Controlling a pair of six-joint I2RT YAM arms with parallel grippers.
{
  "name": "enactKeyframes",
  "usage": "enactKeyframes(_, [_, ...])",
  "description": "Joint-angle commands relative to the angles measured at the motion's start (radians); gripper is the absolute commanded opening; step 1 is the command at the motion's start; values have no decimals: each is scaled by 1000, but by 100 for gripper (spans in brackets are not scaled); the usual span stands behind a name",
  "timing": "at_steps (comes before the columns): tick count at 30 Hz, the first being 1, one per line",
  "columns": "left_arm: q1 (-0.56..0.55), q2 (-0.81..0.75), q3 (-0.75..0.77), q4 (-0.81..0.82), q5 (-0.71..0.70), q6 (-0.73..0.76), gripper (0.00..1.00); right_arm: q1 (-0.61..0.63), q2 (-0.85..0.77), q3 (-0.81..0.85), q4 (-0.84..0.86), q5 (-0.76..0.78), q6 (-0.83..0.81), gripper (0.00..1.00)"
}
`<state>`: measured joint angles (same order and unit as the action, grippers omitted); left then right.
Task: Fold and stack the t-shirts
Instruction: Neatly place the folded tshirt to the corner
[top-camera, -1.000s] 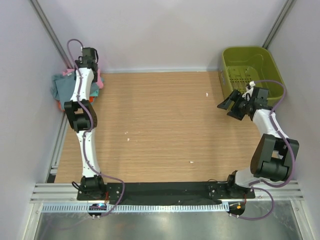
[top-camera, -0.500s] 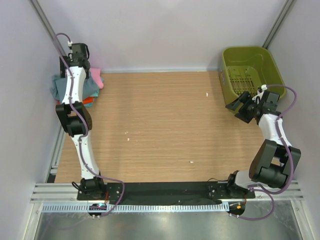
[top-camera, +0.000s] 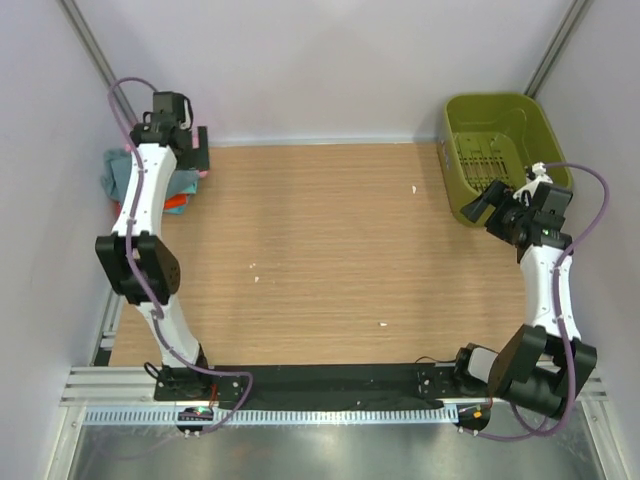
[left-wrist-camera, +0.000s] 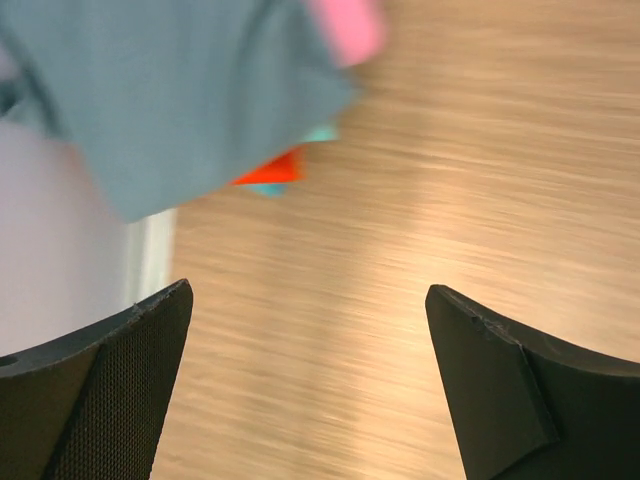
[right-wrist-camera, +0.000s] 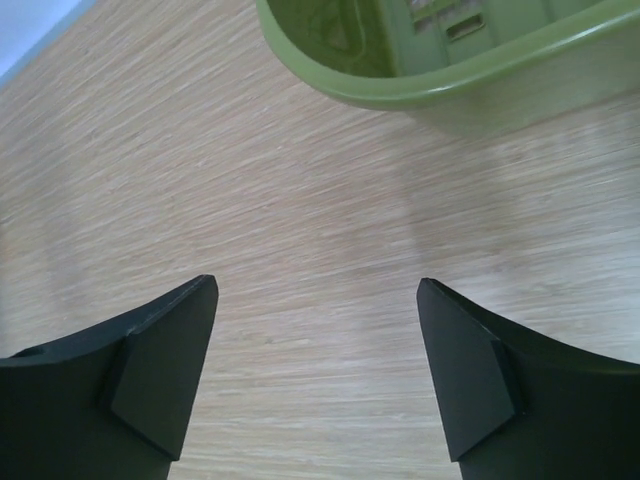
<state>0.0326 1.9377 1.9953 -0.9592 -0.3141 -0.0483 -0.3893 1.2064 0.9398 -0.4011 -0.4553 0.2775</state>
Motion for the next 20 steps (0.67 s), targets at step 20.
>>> enactKeyframes(20, [-218, -194, -135, 14, 285, -116, 100, 49, -39, 232, -332, 271, -69, 100])
